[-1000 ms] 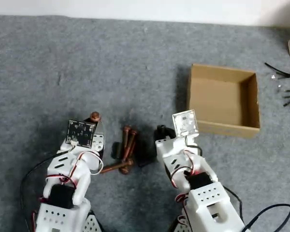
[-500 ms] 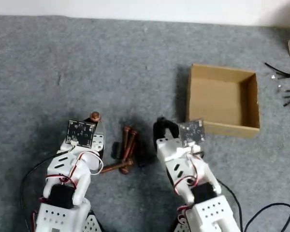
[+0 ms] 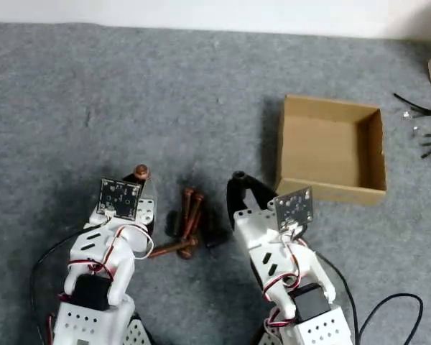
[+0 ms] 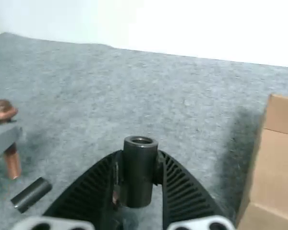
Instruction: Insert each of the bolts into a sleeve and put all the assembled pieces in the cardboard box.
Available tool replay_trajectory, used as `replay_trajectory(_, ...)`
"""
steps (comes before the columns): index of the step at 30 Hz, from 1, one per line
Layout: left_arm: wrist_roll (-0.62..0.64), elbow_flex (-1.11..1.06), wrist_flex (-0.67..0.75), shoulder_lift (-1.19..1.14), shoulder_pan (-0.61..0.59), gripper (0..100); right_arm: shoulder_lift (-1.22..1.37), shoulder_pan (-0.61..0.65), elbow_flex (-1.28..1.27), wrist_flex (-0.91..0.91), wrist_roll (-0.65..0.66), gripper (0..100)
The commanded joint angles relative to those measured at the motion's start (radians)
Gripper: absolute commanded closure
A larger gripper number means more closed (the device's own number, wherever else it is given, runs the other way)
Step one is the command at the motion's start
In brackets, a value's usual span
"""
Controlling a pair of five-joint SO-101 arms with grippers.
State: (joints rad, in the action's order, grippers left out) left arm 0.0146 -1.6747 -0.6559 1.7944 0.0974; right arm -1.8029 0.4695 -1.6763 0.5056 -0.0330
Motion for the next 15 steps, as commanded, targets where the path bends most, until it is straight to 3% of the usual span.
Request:
replay_trajectory(1, -0.005, -0.021, 0.035, 0.019, -0.005, 100, -0.022, 0.041, -0.153, 0.035, 0.011, 99.3)
replay_trajectory(4, -0.005, -0.021, 0.087, 0.019, -0.001, 100, -0.022, 0.09, -0.153, 0.061, 0.011, 99.3)
replay_trajectory(13, 0.002, -0.021, 0.494, 0.018, 0.001, 100, -0.022, 0.114, -0.153, 0.07, 0.011, 99.3)
replay_trajectory(15, 0.072, -0.016, 0.543, 0.018, 0.007, 100, -0.022, 0.116, -0.153, 0.07, 0.011, 99.3)
